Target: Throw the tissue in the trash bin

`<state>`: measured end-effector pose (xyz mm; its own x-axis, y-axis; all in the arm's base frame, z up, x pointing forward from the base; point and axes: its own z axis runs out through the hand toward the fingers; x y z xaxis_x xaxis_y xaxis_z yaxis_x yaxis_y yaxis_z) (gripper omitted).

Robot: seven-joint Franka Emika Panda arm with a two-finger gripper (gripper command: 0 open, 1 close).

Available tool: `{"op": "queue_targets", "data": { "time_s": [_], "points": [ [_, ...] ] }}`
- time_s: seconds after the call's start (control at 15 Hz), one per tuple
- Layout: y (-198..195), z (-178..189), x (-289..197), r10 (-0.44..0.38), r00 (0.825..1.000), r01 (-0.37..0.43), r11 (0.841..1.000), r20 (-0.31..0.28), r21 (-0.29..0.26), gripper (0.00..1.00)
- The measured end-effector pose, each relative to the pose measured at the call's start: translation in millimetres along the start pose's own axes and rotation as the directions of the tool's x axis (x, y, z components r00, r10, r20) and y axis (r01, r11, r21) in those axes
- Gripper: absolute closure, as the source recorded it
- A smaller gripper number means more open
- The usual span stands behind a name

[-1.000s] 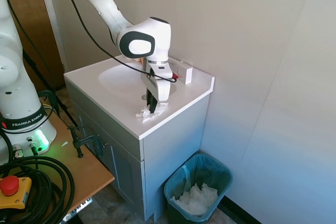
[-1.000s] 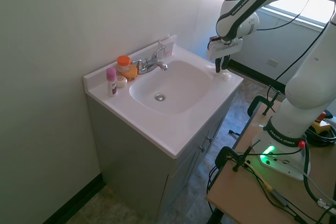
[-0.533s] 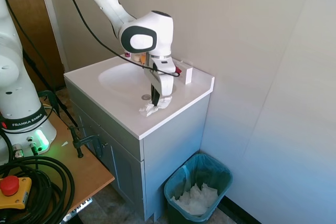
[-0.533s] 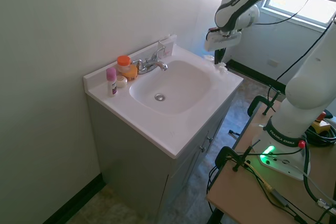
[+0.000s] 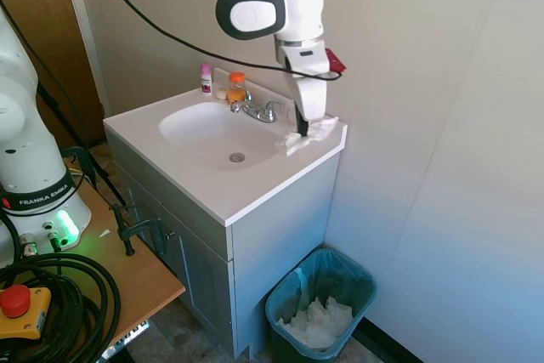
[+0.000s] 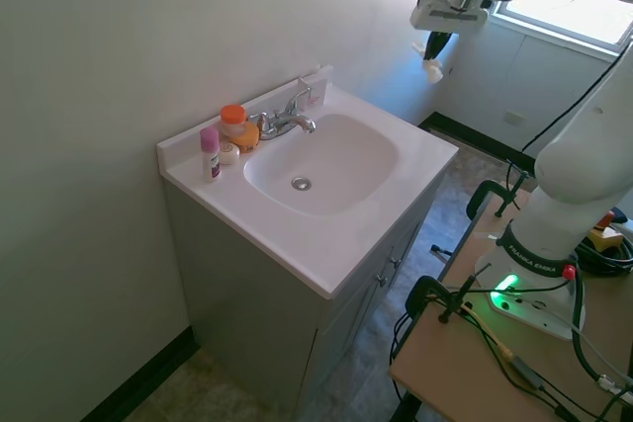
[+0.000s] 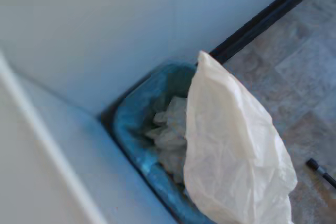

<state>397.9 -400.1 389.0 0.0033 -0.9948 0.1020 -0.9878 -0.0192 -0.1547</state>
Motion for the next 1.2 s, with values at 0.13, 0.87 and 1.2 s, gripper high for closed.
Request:
{"op": "queue_targets", "data": {
  "time_s": [0.13,0.87,1.2],
  "points": [
    [-6.6,34.5,23.5,0.014,1.0,-0.013,0.999,0.013,-0.037,1.0],
    [-29.3,95.7,24.7,-0.058,0.996,0.066,0.989,0.069,-0.13,0.0],
    [-34.5,69.9,23.1,-0.073,0.995,0.08,0.992,0.067,-0.101,0.0]
  ]
}}
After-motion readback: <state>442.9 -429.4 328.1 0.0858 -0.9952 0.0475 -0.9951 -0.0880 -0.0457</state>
